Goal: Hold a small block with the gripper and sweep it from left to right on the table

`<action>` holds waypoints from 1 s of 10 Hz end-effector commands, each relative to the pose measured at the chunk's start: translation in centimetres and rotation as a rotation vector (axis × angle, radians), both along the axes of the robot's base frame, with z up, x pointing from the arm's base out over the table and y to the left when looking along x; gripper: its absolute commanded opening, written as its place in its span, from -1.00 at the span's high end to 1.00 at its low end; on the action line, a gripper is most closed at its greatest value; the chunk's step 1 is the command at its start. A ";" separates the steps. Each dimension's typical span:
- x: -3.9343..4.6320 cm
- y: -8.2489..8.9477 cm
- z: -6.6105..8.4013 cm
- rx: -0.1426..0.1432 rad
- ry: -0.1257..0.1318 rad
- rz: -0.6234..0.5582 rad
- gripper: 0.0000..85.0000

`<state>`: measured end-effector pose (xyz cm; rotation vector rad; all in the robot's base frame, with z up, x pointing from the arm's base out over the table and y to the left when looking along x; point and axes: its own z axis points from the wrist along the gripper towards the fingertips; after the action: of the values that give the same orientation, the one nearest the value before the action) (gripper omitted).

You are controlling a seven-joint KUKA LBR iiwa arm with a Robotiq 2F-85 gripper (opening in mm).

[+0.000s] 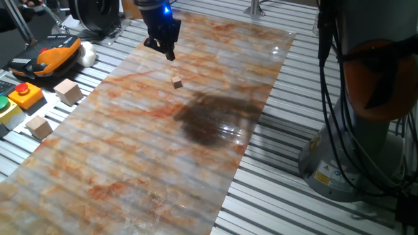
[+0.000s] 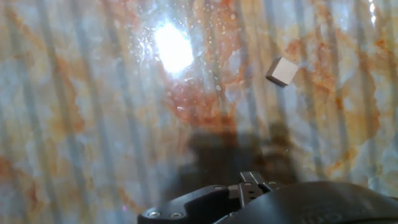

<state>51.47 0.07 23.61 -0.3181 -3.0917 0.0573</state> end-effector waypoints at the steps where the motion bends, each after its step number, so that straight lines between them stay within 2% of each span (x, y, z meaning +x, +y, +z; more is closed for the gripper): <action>1: 0.01 0.0 0.0 0.001 -0.012 -0.033 1.00; 3: 0.01 0.0 0.0 -0.029 -0.020 -0.066 1.00; 4: 0.01 0.0 0.0 0.004 -0.027 -0.079 1.00; 5: 0.01 0.0 0.0 -0.009 -0.009 -0.077 1.00; 8: 0.01 0.0 0.0 -0.012 -0.035 -0.104 1.00; 9: 0.01 0.0 0.0 -0.013 -0.028 -0.100 1.00; 10: 0.01 0.0 0.0 0.000 -0.002 -0.099 1.00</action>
<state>51.48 0.09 23.60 -0.4705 -3.0677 0.0516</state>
